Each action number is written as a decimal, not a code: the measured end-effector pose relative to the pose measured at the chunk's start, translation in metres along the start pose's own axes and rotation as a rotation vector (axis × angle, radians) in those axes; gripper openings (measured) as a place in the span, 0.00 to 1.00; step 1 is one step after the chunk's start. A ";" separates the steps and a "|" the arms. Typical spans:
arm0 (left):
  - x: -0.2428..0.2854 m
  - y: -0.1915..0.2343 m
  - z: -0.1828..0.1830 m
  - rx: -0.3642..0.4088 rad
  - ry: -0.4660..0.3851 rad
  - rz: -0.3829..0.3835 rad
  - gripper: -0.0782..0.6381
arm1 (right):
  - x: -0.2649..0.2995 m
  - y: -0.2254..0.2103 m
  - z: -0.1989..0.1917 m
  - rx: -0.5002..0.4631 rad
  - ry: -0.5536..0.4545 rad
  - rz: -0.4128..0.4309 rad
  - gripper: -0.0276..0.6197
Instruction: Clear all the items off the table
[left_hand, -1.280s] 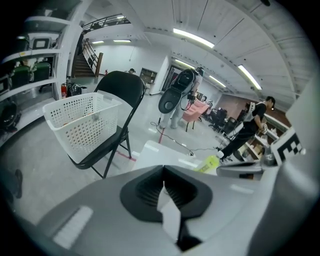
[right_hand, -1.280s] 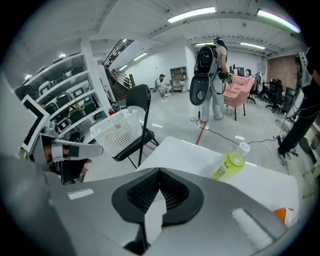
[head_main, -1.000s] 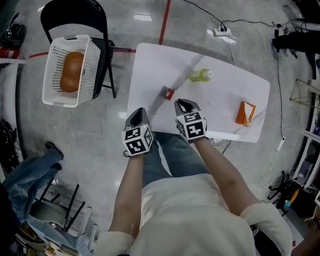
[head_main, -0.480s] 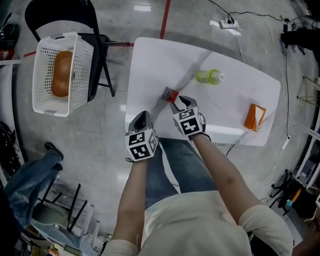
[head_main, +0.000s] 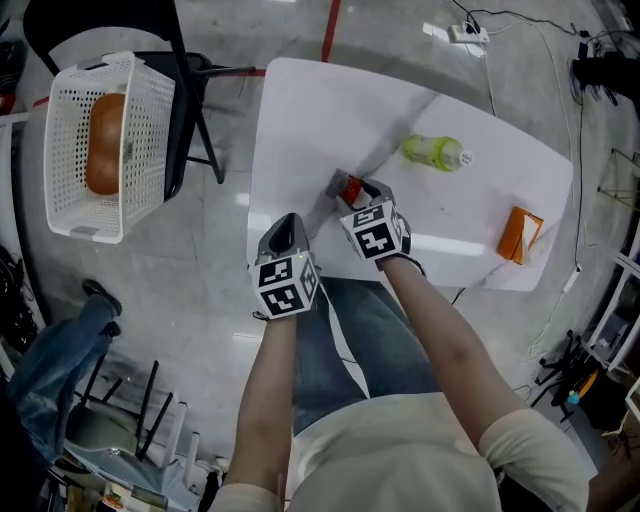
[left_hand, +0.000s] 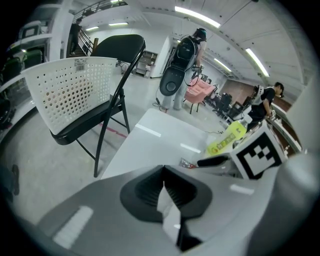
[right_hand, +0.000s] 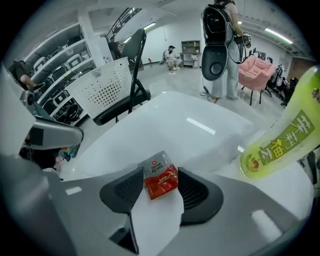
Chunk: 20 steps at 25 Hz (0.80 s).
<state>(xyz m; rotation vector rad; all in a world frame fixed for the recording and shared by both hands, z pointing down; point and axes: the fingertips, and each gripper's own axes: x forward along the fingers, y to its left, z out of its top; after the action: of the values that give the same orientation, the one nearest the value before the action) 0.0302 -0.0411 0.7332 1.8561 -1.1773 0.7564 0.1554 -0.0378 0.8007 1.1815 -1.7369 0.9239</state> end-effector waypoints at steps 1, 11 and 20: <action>0.003 0.001 0.000 0.000 0.002 0.001 0.12 | 0.002 0.000 0.001 -0.004 0.001 -0.002 0.37; 0.022 0.005 0.004 -0.001 0.000 0.006 0.12 | 0.020 0.001 -0.004 -0.048 0.026 -0.019 0.45; 0.019 0.008 0.002 0.001 0.003 0.002 0.12 | 0.021 0.001 -0.004 -0.045 0.026 -0.040 0.43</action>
<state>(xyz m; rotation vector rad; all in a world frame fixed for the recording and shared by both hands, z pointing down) 0.0304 -0.0539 0.7500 1.8542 -1.1772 0.7601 0.1510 -0.0410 0.8212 1.1657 -1.6988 0.8689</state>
